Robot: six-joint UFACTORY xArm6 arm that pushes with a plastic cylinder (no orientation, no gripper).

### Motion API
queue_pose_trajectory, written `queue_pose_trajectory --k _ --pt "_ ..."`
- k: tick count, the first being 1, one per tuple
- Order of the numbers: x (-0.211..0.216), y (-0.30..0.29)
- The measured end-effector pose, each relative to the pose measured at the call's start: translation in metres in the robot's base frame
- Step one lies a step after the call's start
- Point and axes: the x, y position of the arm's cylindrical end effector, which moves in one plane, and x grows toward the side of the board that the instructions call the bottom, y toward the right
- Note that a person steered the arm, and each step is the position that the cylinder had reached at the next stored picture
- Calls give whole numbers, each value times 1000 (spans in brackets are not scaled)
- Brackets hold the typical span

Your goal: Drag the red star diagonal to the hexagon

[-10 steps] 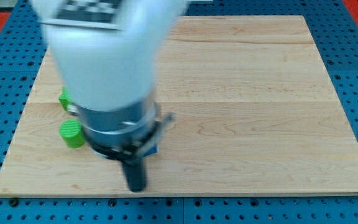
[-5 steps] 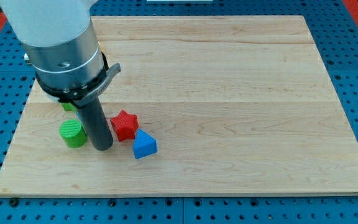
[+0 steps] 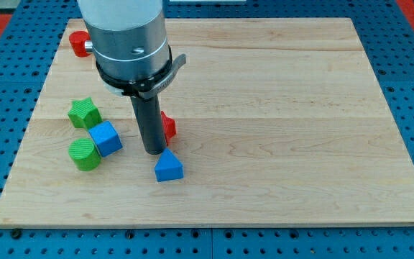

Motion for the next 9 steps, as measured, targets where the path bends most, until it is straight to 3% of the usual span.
queue_pose_trajectory --k 3,9 --pt "26 0" --pt "29 -78"
